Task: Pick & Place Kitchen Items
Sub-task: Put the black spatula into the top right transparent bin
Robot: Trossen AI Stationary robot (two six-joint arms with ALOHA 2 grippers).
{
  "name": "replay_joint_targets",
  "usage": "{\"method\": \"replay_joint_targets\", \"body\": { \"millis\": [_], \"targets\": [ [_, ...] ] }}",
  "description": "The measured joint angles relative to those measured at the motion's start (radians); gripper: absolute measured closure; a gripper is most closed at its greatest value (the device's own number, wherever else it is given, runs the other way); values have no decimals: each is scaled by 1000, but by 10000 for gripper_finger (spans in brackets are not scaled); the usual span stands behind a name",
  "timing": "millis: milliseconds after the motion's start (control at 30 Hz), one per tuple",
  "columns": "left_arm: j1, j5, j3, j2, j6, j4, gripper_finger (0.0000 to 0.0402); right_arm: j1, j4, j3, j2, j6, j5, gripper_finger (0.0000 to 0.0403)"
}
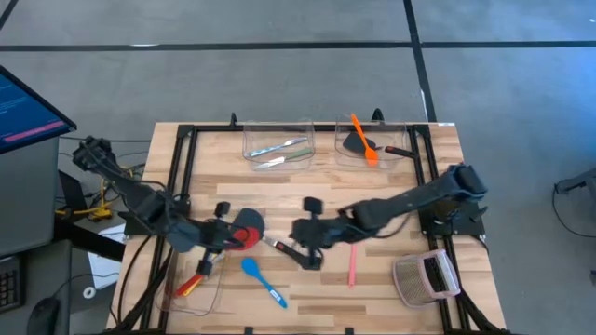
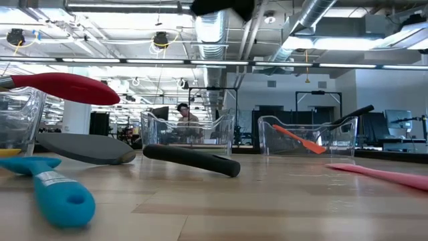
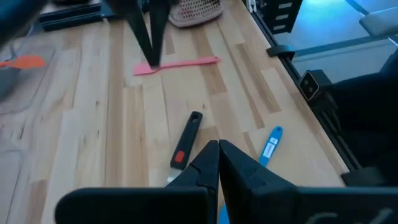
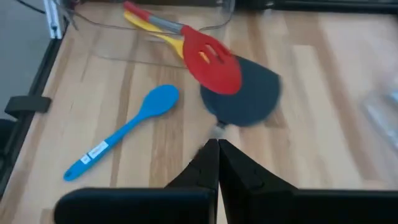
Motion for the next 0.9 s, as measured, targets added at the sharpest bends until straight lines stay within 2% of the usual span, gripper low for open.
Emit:
{"method": "replay_joint_targets", "body": {
  "millis": [100,267,533,667,900],
  "targets": [
    [-28,-19,-49,-47,-4,0,399,-52,79,1,57,-27,-74,403],
    [-49,-22,-108,-87,-6,2,399,-119,104,1,136,-84,-165,403],
    [-50,-22,-119,-98,15,3,399,-194,221,2,267,-141,-430,403],
    [-50,-22,-119,-103,25,3,399,-215,223,0,305,-194,-439,403],
    [-50,-22,-119,-105,26,6,399,-220,218,0,309,-168,-442,400]
  ]
}}
